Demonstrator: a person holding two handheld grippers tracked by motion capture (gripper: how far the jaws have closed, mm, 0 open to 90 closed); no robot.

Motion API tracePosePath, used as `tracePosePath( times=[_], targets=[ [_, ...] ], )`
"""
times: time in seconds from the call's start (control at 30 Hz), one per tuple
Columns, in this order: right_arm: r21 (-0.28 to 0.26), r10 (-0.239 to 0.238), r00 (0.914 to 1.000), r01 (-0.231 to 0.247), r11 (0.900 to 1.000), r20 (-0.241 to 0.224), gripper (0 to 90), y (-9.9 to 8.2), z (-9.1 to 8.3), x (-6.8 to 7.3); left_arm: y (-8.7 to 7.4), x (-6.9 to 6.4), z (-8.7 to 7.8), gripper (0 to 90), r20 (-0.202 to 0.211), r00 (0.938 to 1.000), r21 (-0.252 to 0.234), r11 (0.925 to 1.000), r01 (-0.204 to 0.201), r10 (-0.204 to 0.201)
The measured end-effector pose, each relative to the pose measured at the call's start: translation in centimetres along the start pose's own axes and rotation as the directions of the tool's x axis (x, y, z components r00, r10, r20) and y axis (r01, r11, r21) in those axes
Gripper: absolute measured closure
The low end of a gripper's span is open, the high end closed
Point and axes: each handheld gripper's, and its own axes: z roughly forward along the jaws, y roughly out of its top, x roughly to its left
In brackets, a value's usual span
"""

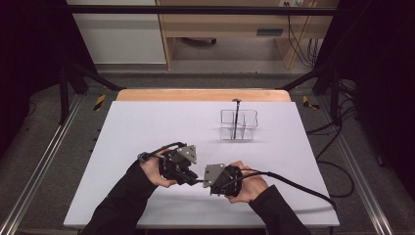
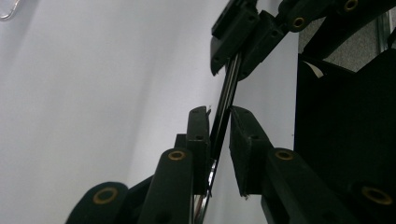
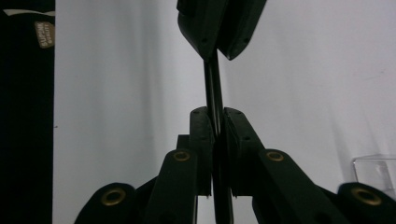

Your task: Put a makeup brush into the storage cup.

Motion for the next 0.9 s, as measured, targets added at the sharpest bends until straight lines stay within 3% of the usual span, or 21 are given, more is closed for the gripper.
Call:
tracePosePath(
  times=[0.17, 0.47, 0.63, 0.8, 0.9],
  targets=[
    [-0.005, 0.021, 0.9996, -0.021, 0.9998, -0.020, 84.2, -0.1, 0.0, -0.1, -0.2, 0.1, 0.0, 74.3, 0.002, 1.0000, -0.015, 0.9999, 0.003, -0.003],
    [-0.008, 0.073, 0.9969, -0.073, 0.9973, -0.028, 84.2, -0.6, 0.3, -0.6, -1.1, 0.4, -0.8, 48.3, -0.084, 0.9959, -0.084, 0.9961, 0.025, -0.032],
    [-0.007, 0.118, 0.9928, -0.118, 0.9930, -0.021, 84.2, -1.5, 0.3, -1.1, -1.9, 0.7, -1.4, 35.3, -0.158, 0.9858, -0.128, 0.9911, 0.037, -0.057],
    [-0.022, 0.165, 0.9863, -0.165, 0.9861, -0.012, 84.1, -2.3, 0.0, -1.5, -2.8, 0.9, -1.8, 30.3, -0.198, 0.9747, -0.161, 0.9843, 0.072, -0.104],
    [-0.034, 0.187, 0.9824, -0.187, 0.9818, -0.008, 84.1, -2.8, -0.1, -1.7, -3.4, 1.0, -1.9, 27.8, -0.226, 0.9650, -0.178, 0.9796, 0.093, -0.133]
  ],
)
